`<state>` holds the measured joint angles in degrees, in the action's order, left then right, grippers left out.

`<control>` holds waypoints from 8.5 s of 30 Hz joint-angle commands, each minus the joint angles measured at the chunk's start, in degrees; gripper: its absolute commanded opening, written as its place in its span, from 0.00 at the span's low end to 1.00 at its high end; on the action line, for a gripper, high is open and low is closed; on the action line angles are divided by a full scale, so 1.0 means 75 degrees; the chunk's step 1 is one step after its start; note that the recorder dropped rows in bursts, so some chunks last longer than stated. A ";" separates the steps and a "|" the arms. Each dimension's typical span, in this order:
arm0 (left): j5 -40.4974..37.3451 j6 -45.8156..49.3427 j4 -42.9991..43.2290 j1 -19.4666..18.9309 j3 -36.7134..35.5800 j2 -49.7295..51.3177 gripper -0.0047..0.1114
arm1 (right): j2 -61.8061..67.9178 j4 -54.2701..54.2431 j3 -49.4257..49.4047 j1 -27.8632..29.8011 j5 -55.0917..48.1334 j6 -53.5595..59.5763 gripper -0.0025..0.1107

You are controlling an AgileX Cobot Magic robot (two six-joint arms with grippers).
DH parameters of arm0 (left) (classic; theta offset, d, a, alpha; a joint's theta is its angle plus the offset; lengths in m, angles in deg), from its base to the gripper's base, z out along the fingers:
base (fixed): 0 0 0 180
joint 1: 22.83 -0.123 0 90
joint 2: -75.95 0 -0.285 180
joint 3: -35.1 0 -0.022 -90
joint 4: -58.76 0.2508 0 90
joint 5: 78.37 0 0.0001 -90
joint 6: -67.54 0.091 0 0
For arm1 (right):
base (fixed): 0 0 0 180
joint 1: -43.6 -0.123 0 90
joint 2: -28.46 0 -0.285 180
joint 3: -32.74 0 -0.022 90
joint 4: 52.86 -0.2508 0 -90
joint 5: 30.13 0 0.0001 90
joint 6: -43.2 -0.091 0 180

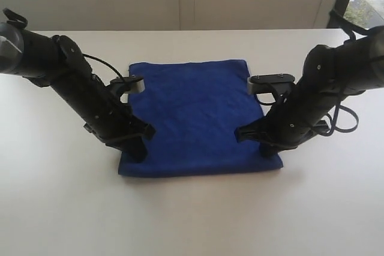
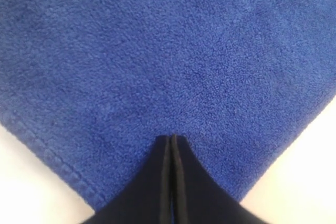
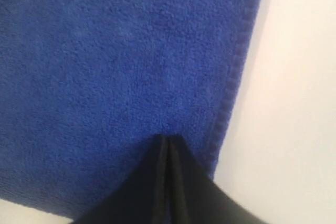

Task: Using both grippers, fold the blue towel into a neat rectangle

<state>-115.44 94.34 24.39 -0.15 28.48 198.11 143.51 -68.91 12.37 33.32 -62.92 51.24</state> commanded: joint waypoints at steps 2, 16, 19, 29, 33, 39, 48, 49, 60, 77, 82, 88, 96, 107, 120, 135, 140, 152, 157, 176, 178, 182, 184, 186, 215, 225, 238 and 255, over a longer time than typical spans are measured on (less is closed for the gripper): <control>-0.0303 0.0047 0.0403 0.0043 -0.0114 0.0011 0.04 | -0.0077 -0.0004 -0.0356 -0.0192 -0.0348 -0.0102 0.02; -0.0186 0.0047 0.0403 0.0043 -0.0100 -0.0464 0.04 | -0.0779 0.0043 -0.0337 -0.0298 0.0323 -0.0509 0.02; -0.0186 0.0047 0.0403 0.0043 0.0016 -0.0625 0.04 | -0.1026 0.0452 -0.0192 -0.0245 0.0181 -0.0866 0.02; -0.1483 0.1887 0.0832 0.0043 0.0350 -0.1645 0.04 | -0.2163 0.1681 0.0161 -0.0150 -0.0889 0.1513 0.02; -0.1878 0.3456 0.1364 0.0043 0.0275 -0.1862 0.04 | -0.2395 0.1449 -0.0088 -0.0180 -0.1130 0.3416 0.02; -0.1641 0.4660 0.1274 0.0246 -0.0534 -0.1879 0.04 | -0.2398 0.0390 -0.0963 -0.0180 -0.0486 0.5982 0.02; -0.0805 0.4761 0.1168 0.0280 -0.1015 -0.1879 0.09 | -0.2313 -0.0261 -0.1285 -0.0180 -0.0097 0.7195 0.30; -0.0793 0.4922 0.1093 0.0280 -0.1051 -0.1879 0.13 | -0.2270 -0.0261 -0.1285 -0.0180 -0.0097 0.7395 0.34; -0.0812 0.6212 0.0773 0.0280 -0.1055 -0.1725 0.50 | -0.1557 -0.0261 -0.1285 -0.0180 0.0052 0.8332 0.42; -0.0803 0.6260 0.0729 0.0280 -0.1055 -0.0798 0.20 | -0.0779 -0.0293 -0.1285 -0.0180 0.0431 0.8384 0.12; -0.0898 0.6260 0.0729 0.0280 -0.1055 -0.0798 0.04 | -0.0779 -0.0278 -0.1285 -0.0180 0.0414 0.8365 0.02; -0.1006 0.6260 0.0756 0.0280 -0.1055 -0.0798 0.04 | -0.0795 -0.0278 -0.1285 -0.0180 0.0340 0.8365 0.02; -0.0737 0.6366 0.0868 0.0280 -0.1055 -0.0798 0.16 | -0.0795 -0.0278 -0.1285 -0.0180 0.0355 0.8365 0.02; -0.0603 0.6394 0.0984 0.0280 -0.1055 -0.1031 0.47 | -0.0795 -0.0278 -0.1285 -0.0180 0.0400 0.8352 0.02; -0.0589 0.6424 0.1020 0.0280 -0.1164 -0.0711 0.39 | -0.0806 -0.0278 -0.1285 -0.0180 0.0463 0.8314 0.02; -0.0339 0.6385 0.1125 0.0280 -0.1144 -0.0836 0.04 | -0.0848 -0.0278 -0.1271 -0.0180 0.0491 0.8314 0.02; -0.0653 0.5963 0.1140 0.0280 -0.1016 -0.1365 0.04 | -0.1221 -0.0278 -0.1271 -0.0180 0.0460 0.8314 0.02; -0.1763 0.5163 0.1298 0.0280 -0.0998 -0.2254 0.04 | -0.2313 -0.0278 -0.1271 -0.0180 -0.0402 0.8030 0.02; -0.2356 0.5078 0.1378 0.0280 -0.0998 -0.2348 0.04 | -0.2711 -0.0278 -0.1271 -0.0180 -0.1173 0.7541 0.02; -0.1323 0.3614 0.2150 0.0265 -0.0283 -0.2362 0.04 | -0.3033 -0.0118 -0.0740 -0.0495 -0.0009 0.7428 0.02; -0.1145 0.3599 0.2203 0.0265 -0.0117 -0.2362 0.04 | -0.3005 -0.0118 -0.0705 -0.0495 0.0396 0.7428 0.02; -0.0009 0.3532 0.2304 0.0265 0.0205 -0.2362 0.04 | -0.2723 -0.0029 -0.0705 -0.0495 0.1497 0.7397 0.02; 0.0581 0.3388 0.2509 0.0265 0.0289 -0.2362 0.04 | -0.2478 0.0125 -0.0705 -0.0495 0.2088 0.7060 0.02; 0.1123 0.3390 0.2605 0.0265 0.0289 -0.2327 0.04 | -0.2237 0.0198 -0.0705 -0.0495 0.2664 0.6888 0.02; 0.5046 0.3190 0.2935 0.0044 0.0289 -0.0730 0.04 | -0.0084 0.0176 -0.0079 -0.0294 0.5646 0.6488 0.02; 0.5208 0.3190 0.2935 0.0044 0.0289 -0.0677 0.04 | -0.0068 0.0176 -0.0079 -0.0294 0.6200 0.6488 0.02; 0.5277 0.3190 0.2892 0.0044 0.0289 -0.0665 0.04 | 0.0305 0.0176 0.0191 -0.0294 0.6464 0.6488 0.02; 0.5134 0.3191 0.2878 -0.0118 0.0289 -0.0668 0.04 | 0.0411 0.0176 0.0275 -0.0294 0.6509 0.6488 0.02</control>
<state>-76.42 118.86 46.55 -0.74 30.49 193.11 146.04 -67.74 14.20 30.59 -14.96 100.19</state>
